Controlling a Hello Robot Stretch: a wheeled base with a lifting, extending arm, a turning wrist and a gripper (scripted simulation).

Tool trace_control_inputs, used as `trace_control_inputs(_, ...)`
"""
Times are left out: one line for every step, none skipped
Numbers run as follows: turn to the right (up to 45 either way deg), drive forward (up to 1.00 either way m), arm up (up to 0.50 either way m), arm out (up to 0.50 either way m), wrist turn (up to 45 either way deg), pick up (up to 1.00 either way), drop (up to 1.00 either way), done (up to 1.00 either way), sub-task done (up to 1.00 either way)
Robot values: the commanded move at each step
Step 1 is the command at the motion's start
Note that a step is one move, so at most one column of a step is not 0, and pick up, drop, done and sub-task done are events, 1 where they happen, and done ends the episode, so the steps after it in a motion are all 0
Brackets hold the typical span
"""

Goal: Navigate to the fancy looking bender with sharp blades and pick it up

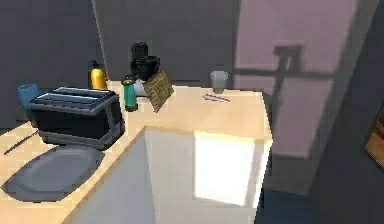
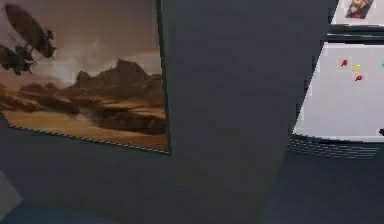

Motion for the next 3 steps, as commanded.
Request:
trace_control_inputs(0.0,0.5,0.0,0.0,0.0,0.0,0.0,0.0,0.0)
trace_control_inputs(-45.0,0.0,0.0,0.0,0.0,0.0,0.0,0.0,0.0)
trace_control_inputs(-45.0,0.0,0.0,0.0,0.0,0.0,0.0,0.0,0.0)
